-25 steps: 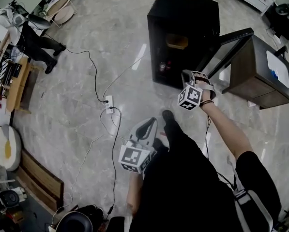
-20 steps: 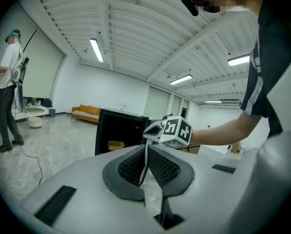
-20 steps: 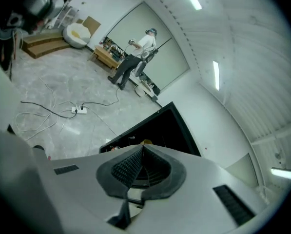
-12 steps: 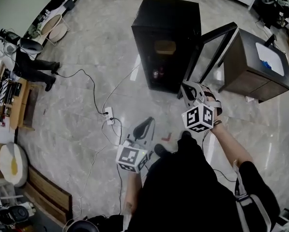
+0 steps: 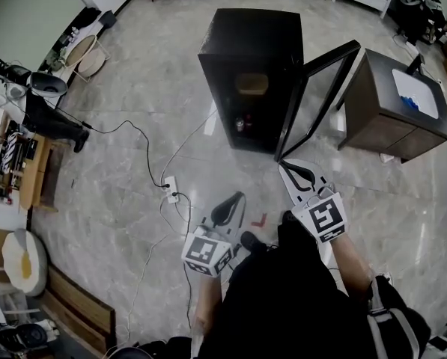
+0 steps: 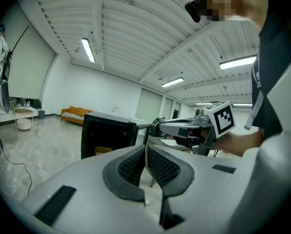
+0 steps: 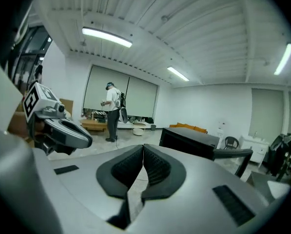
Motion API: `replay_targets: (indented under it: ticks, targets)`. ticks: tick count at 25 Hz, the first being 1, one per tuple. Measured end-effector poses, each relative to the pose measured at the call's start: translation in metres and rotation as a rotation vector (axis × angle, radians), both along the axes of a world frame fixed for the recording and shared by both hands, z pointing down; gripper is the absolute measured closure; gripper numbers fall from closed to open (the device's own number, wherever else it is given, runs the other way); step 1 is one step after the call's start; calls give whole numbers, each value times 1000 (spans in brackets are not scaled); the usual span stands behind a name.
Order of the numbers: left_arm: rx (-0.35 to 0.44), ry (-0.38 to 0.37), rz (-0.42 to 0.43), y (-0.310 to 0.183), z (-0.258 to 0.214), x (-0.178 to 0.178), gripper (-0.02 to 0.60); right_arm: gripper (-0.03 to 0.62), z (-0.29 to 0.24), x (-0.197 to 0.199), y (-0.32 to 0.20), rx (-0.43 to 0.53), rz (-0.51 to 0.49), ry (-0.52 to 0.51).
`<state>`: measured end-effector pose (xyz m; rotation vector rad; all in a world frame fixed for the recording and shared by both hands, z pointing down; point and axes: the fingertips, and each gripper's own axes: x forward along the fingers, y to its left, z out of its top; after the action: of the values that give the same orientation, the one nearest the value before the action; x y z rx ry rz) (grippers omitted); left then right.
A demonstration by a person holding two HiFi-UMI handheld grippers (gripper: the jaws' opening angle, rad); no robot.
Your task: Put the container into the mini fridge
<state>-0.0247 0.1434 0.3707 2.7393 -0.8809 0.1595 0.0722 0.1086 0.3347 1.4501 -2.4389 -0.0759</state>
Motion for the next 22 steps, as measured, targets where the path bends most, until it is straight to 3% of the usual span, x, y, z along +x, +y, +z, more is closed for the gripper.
replay_targets:
  ticks: [4,11,18,22]
  targets:
    - [13,-21,20,7,-2,8,538,574,9,4,18,-58,-10,-163]
    - [-1,-19,14,14,-1,-1,538,574,15,0,38,-125,-20,-331]
    - [5,-16,6,17,-3,-7,538,576,16,-20,49,-141,-93,-379]
    - [12,-12,-3,16,-6,-17,538,577,13,-28,47,-133,-119,-326]
